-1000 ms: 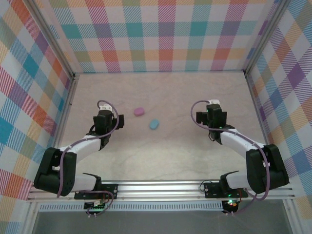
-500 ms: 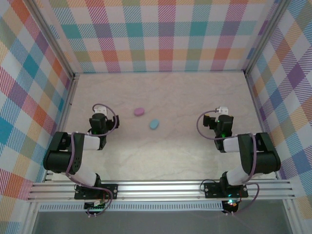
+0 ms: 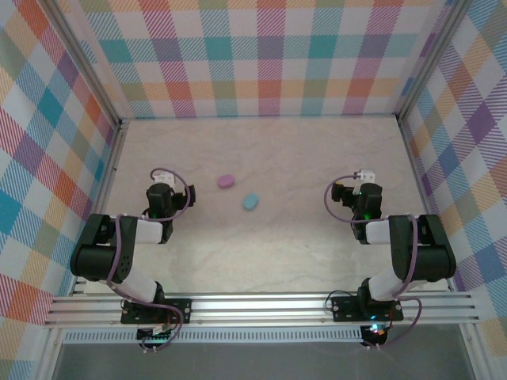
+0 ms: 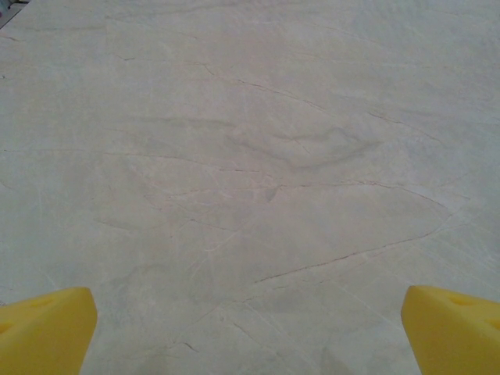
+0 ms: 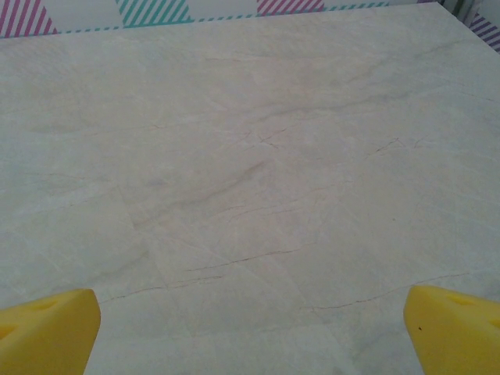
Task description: Insert wireless bluetooth earbuds into charging case
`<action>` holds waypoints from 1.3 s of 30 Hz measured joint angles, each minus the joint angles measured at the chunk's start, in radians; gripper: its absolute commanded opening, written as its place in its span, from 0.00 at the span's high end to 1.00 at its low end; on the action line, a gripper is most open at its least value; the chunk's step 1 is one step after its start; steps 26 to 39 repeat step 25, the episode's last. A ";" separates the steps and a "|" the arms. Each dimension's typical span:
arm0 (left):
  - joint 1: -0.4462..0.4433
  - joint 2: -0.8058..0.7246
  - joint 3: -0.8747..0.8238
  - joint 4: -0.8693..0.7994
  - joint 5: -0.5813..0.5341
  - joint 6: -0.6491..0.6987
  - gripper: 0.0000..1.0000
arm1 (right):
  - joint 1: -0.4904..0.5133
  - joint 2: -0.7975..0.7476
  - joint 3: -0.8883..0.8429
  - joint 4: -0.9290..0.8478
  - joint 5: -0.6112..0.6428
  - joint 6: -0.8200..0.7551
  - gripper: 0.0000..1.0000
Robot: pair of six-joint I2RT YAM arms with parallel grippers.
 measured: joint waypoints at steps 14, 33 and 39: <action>0.000 0.000 0.000 0.000 0.000 0.000 0.00 | 0.000 0.000 0.000 0.000 -0.006 0.000 0.00; 0.000 0.000 0.000 0.000 0.000 0.000 0.00 | 0.000 0.000 0.012 -0.006 -0.041 -0.001 0.00; 0.000 0.000 0.000 0.000 0.000 0.000 0.00 | 0.000 0.000 0.012 -0.006 -0.041 -0.001 0.00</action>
